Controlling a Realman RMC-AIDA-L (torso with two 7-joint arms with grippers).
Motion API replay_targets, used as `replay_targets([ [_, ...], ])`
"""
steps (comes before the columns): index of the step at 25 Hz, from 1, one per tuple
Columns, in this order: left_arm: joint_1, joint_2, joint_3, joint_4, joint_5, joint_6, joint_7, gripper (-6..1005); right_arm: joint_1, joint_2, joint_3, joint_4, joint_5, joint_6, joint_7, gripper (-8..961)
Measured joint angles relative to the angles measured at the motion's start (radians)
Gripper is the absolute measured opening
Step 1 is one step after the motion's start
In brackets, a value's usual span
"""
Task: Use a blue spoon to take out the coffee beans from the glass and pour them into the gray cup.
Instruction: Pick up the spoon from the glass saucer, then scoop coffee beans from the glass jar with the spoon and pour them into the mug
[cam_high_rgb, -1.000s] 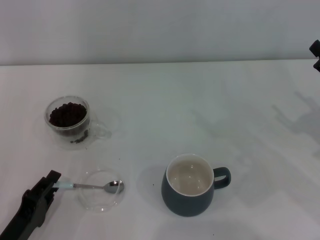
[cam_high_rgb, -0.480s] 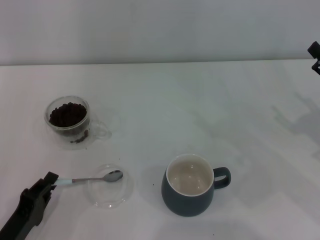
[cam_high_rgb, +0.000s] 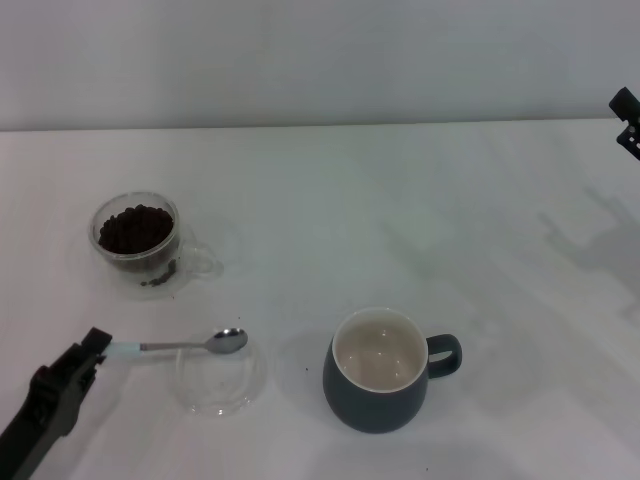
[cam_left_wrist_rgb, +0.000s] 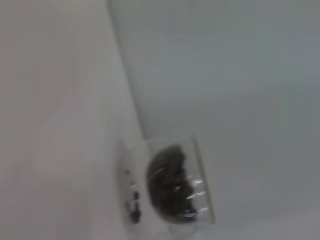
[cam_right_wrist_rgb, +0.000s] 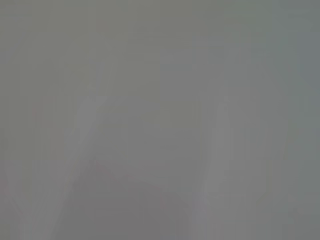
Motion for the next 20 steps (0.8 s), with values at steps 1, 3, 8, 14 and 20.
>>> replay_targets([
  [1,0.002,0.0,0.002,0.007,0.0,0.01,0.001,139,0.0,0.001,0.0,-0.001,0.0,0.0,0.0,847],
  [3,0.012,0.001,0.008,0.038,0.0,0.041,0.004,139,0.0,0.003,0.0,-0.001,0.0,-0.001,0.0,847],
  [8,0.06,0.007,0.018,0.164,0.0,0.118,0.002,138,-0.005,0.007,0.0,-0.001,0.0,-0.007,0.0,847],
  [14,0.103,0.021,0.018,0.352,0.0,0.151,-0.082,138,-0.011,0.022,-0.001,-0.001,-0.006,-0.01,-0.021,848],
  [20,0.085,0.087,0.016,0.418,-0.001,0.15,-0.162,139,-0.012,0.05,-0.001,-0.003,-0.007,-0.011,-0.053,848],
])
